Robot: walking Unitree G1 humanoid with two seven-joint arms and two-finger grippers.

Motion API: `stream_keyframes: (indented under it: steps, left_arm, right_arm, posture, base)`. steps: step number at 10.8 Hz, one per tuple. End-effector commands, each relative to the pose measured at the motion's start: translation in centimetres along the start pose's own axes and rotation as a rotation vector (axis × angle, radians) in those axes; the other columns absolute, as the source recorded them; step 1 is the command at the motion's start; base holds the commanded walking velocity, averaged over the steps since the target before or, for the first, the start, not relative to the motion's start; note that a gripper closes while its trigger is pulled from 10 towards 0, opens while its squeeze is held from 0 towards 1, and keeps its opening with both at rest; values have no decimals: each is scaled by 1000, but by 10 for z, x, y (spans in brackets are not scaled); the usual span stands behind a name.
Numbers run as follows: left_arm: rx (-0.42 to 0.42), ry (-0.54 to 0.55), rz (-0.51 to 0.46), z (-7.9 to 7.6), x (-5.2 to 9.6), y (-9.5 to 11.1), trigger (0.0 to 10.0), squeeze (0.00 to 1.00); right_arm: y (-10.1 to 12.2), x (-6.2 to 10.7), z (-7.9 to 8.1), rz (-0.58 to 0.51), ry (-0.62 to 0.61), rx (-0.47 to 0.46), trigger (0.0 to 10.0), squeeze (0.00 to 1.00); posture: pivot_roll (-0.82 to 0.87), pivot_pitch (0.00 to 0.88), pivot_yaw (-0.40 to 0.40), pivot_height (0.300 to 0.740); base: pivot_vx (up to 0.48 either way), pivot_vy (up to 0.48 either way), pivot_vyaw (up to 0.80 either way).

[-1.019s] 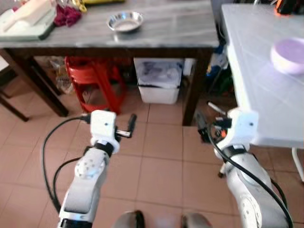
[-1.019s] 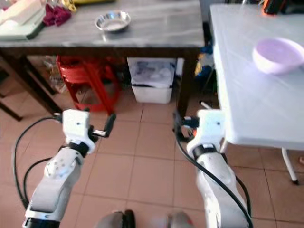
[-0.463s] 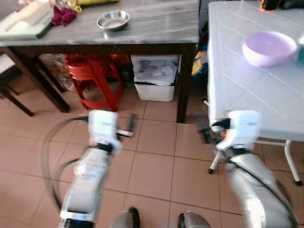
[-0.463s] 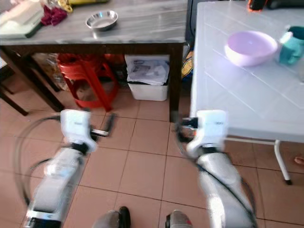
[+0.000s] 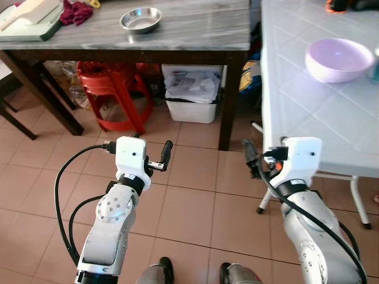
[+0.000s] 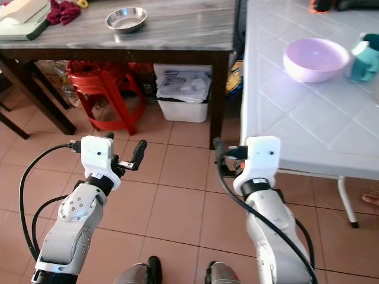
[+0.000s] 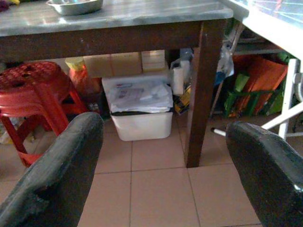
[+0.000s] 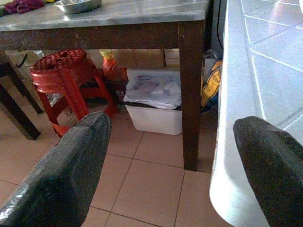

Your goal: Setting the table

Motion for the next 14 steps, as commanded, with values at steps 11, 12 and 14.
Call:
stream_keyframes:
  steps: [11, 12, 14]
  left_arm:
    - [-11, 7, 20, 3, 2, -4, 10000, 0]
    - [-12, 6, 21, 3, 2, -4, 10000, 0]
    - [-11, 6, 22, 3, 2, -4, 10000, 0]
  right_arm:
    - [-1, 3, -1, 2, -7, 4, 10000, 0]
    - [-1, 3, 0, 2, -7, 3, 10000, 0]
    - [-1, 3, 0, 2, -7, 2, 10000, 0]
  posture:
    - [-154, 225, 103, 740]
    - [-154, 225, 103, 740]
    - [-154, 225, 103, 740]
  base:
    - [0, -172, 0]
    - [0, -311, 0]
    - [0, -309, 0]
Point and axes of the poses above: a point about 5 cm out from each wrist's last joint towards the gripper, its own x axis pointing back from the gripper into the wrist, its own y axis along the axis of the wrist's last joint, z = x × y, the point moved 5 cm from there along -x, pointing out of the wrist towards the gripper, and after that the axes turned 6 degrees about -x, right-handed, at the moved point
